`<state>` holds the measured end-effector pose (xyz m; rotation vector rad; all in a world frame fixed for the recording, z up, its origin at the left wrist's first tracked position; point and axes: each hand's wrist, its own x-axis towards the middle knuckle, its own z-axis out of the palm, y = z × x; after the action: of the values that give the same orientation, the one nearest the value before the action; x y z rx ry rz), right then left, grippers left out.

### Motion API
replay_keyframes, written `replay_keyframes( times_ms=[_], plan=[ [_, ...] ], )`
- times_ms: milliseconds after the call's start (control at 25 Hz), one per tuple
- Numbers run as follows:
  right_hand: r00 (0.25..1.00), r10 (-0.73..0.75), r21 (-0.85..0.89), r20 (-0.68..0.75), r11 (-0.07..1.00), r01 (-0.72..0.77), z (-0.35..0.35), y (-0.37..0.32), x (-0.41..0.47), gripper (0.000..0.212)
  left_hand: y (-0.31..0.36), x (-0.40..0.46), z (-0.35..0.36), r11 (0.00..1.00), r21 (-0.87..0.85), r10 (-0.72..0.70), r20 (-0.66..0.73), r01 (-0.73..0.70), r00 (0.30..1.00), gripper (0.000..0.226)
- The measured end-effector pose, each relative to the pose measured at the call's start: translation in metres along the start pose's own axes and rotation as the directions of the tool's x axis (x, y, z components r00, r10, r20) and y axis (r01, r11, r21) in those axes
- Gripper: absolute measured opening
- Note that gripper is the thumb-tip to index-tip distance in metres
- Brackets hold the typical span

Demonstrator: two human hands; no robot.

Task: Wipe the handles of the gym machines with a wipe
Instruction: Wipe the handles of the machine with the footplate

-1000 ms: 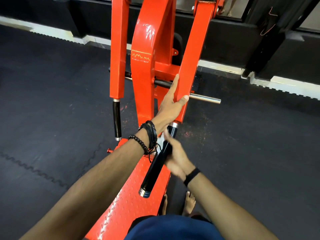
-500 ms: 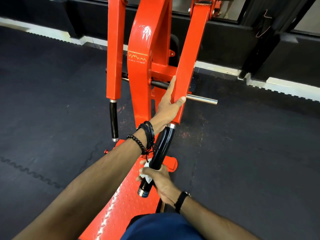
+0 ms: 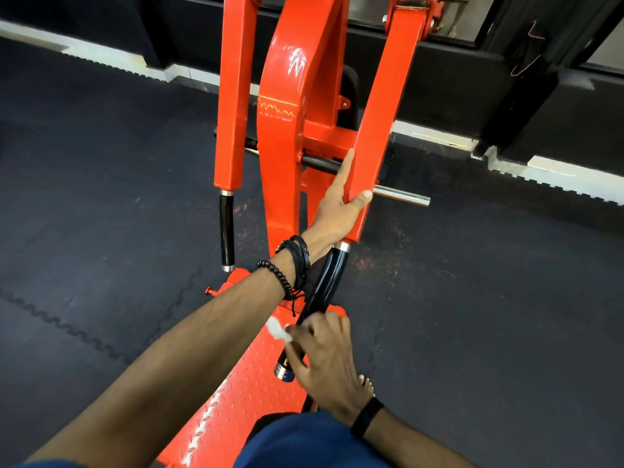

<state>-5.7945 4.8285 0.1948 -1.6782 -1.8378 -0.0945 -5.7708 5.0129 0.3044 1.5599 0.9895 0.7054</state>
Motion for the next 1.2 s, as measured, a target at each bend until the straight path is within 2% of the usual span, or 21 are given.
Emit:
replay_keyframes(
  times_ms=[120, 200, 240, 320, 400, 440, 480, 560, 640, 680, 760, 840, 920, 960, 1000, 1080, 1120, 1200],
  plan=[
    [0.934, -0.309, -0.043, 0.181, 0.946, 0.321, 0.001, 0.000, -0.013, 0.016, -0.003, 0.002, -0.002, 1.000, 0.007, 0.015, -0.002, -0.015, 1.000, 0.076],
    [0.918, -0.353, 0.022, 0.183, 0.935, 0.355, -0.003, 0.006, -0.012, 0.017, -0.005, 0.003, -0.004, 1.000, 0.008, 0.025, -0.010, -0.025, 1.000, 0.076],
    [0.944, -0.310, 0.048, 0.117, 0.951, 0.306, -0.006, 0.016, 0.000, 0.020, -0.006, 0.003, -0.006, 1.000, 0.012, 0.027, -0.014, -0.027, 1.000, 0.076],
    [0.993, -0.103, 0.047, -0.055, 0.993, 0.105, -0.016, 0.047, 0.039, 0.021, -0.006, 0.004, -0.009, 0.999, 0.017, 0.032, -0.017, -0.032, 0.999, 0.076],
    [0.972, 0.118, 0.057, -0.203, 0.992, -0.108, -0.025, 0.076, 0.075, 0.008, -0.007, 0.007, -0.012, 0.999, 0.015, 0.039, -0.021, -0.038, 0.999, 0.075],
    [0.957, 0.194, 0.143, -0.217, 0.976, -0.166, -0.025, 0.079, 0.079, 0.006, -0.007, 0.007, -0.013, 0.999, 0.010, 0.039, -0.025, -0.039, 0.999, 0.075],
    [0.951, 0.251, 0.273, -0.182, 0.942, -0.196, -0.021, 0.073, 0.073, 0.008, -0.007, 0.006, -0.013, 0.999, 0.001, 0.038, -0.029, -0.038, 0.999, 0.074],
    [0.975, 0.222, 0.458, 0.003, 0.867, -0.198, -0.006, 0.043, 0.031, 0.016, -0.008, 0.006, -0.015, 0.999, -0.025, 0.032, -0.029, -0.033, 0.999, 0.074],
    [0.984, 0.115, 0.481, 0.133, 0.861, -0.166, 0.001, 0.013, -0.009, 0.017, -0.008, 0.005, -0.017, 0.999, -0.034, 0.033, -0.029, -0.034, 0.999, 0.074],
    [0.982, 0.132, 0.500, 0.138, 0.846, -0.184, 0.003, 0.012, -0.007, 0.015, -0.007, 0.005, -0.018, 0.999, -0.035, 0.031, -0.030, -0.032, 0.999, 0.074],
    [0.940, 0.337, 0.538, 0.053, 0.783, -0.311, 0.000, 0.028, 0.034, 0.020, -0.006, 0.006, -0.021, 0.999, -0.035, 0.020, -0.024, -0.021, 1.000, 0.074],
    [0.810, 0.576, 0.568, -0.106, 0.704, -0.426, -0.010, 0.051, 0.085, 0.017, -0.006, 0.006, -0.023, 0.999, -0.020, 0.030, -0.032, -0.031, 0.999, 0.074],
    [0.739, 0.654, 0.630, -0.164, 0.646, -0.431, -0.008, 0.059, 0.098, 0.016, -0.007, 0.006, -0.023, 0.999, -0.015, 0.040, -0.037, -0.040, 0.999, 0.074],
    [0.742, 0.660, 0.646, -0.122, 0.620, -0.445, 0.000, 0.051, 0.087, 0.021, -0.007, 0.006, -0.023, 0.999, -0.025, 0.045, -0.039, -0.046, 0.998, 0.074],
    [0.755, 0.655, 0.673, -0.012, 0.564, -0.479, 0.011, 0.038, 0.066, 0.028, -0.008, 0.006, -0.023, 0.998, -0.030, 0.052, -0.043, -0.053, 0.998, 0.074],
    [0.744, 0.589, 0.712, 0.317, 0.370, -0.596, 0.023, 0.010, 0.019, 0.037, -0.010, 0.007, -0.025, 0.998, -0.021, 0.062, -0.043, -0.063, 0.997, 0.074],
    [0.723, 0.545, 0.725, 0.425, 0.273, -0.632, 0.024, 0.003, 0.007, 0.034, -0.011, 0.009, -0.026, 0.998, -0.019, 0.064, -0.042, -0.065, 0.997, 0.074],
    [0.676, 0.579, 0.740, 0.457, 0.174, -0.649, 0.026, 0.016, 0.013, 0.015, -0.016, 0.013, -0.030, 0.998, -0.008, 0.068, -0.053, -0.068, 0.996, 0.074]
  ],
)
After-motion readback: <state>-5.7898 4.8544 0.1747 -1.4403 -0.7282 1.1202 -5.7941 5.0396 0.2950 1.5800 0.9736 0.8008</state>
